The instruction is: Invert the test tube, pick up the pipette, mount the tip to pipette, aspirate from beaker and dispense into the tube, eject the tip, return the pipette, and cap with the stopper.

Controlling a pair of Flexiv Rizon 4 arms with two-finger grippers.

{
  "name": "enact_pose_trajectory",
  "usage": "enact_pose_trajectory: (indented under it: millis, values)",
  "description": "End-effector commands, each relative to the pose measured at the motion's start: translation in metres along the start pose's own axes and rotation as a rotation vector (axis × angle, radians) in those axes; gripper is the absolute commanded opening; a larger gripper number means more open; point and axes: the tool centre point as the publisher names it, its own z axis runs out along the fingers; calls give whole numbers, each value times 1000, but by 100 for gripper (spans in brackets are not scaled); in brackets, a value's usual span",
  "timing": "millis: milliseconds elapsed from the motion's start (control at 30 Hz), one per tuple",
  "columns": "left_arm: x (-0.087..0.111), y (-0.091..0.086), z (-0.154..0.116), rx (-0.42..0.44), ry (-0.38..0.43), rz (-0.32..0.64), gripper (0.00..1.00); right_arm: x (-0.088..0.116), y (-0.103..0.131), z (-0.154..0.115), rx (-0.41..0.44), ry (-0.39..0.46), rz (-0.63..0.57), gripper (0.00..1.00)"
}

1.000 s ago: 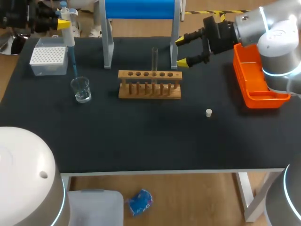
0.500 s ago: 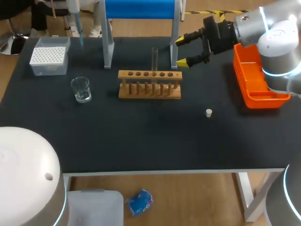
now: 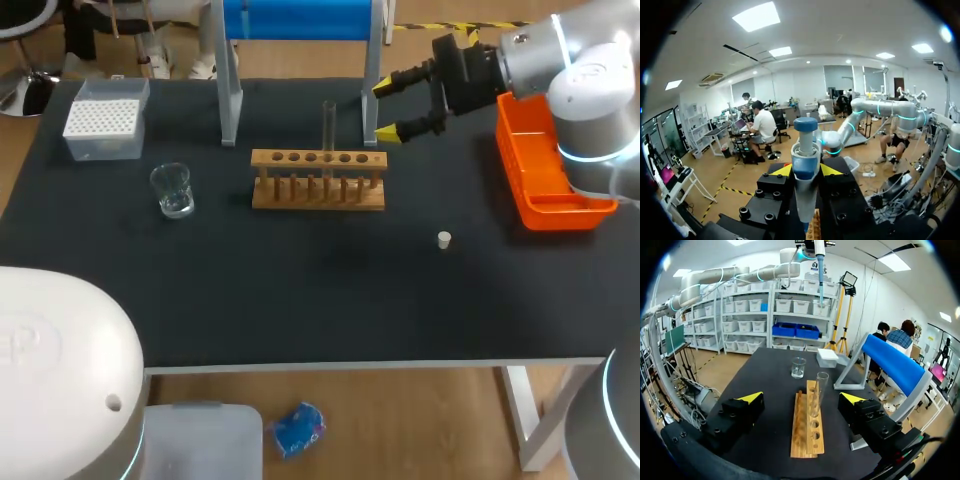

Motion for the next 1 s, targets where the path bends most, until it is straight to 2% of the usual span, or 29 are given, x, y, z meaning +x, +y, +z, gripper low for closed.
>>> enact_pose_trajectory:
  millis: [33,200,300,1000]
  values:
    - [-25,-4,33,-18,131,0,0,0,-1,0,-1,0,-1,100]
    - [-26,-4,60,12,177,-17,0,0,-1,0,-1,0,-1,100]
    - [-26,-4,66,14,186,-22,0,0,-1,0,-1,0,-1,100]
    - [-25,-4,65,18,204,-25,0,0,-1,0,-1,0,-1,100]
